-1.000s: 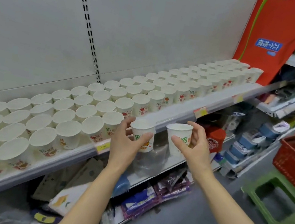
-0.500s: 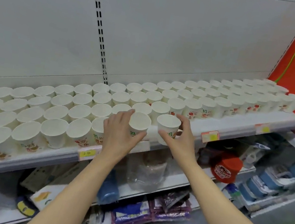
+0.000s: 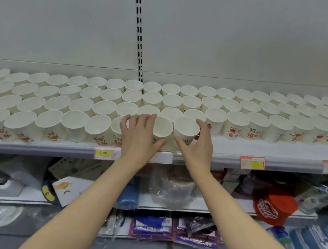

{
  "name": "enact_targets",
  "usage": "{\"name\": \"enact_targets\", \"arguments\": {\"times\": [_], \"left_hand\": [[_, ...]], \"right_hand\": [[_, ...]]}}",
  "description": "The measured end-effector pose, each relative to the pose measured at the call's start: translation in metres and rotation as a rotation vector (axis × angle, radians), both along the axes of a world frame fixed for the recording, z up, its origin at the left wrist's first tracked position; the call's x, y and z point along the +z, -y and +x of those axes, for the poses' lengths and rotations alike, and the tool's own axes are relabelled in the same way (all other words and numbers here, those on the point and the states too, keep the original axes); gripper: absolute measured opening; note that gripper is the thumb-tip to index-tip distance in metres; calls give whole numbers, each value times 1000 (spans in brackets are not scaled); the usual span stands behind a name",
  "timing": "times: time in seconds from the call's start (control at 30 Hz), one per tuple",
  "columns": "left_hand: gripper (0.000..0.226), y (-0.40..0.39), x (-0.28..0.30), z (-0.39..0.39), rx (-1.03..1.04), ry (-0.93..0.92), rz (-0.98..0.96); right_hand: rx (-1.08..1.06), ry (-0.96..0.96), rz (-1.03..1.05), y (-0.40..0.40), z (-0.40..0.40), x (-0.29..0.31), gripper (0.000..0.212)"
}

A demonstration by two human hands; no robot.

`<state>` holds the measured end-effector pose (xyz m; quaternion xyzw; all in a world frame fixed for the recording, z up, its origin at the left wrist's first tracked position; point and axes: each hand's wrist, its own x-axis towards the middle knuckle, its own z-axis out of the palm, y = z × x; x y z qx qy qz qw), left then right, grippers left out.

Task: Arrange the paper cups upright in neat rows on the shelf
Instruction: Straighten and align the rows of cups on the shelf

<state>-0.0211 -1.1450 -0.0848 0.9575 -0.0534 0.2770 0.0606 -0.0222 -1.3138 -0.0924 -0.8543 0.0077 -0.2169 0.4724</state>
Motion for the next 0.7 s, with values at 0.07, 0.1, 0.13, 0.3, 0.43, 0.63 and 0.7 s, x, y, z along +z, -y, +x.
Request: {"name": "enact_targets", "arguments": {"times": [0.07,0.1,0.13,0.3,0.43,0.63,0.7], "left_hand": [[75,2,2,2,26,5,2],[75,4,2,2,34,0,5],[75,5,1,2,41,-6,8],[66,8,-3,2,20,10,-8],[43,4,1,2,-40,33,-58],[18,1,-2,-1,-48,30,-123],[17,2,3,0,-37,3,-122]], "right_hand": [[-19,4,-9,1,5,0,75],[-14,8,-23,1,7,0,74],[-3,11,-38,1,7,-2,73],[-10,10,-60,3,10,-8,74],[14,-5,-111,4,16,-5,77],[27,139,-190,11,10,-12,70],[42,232,-229,14,8,-9,58]]}}
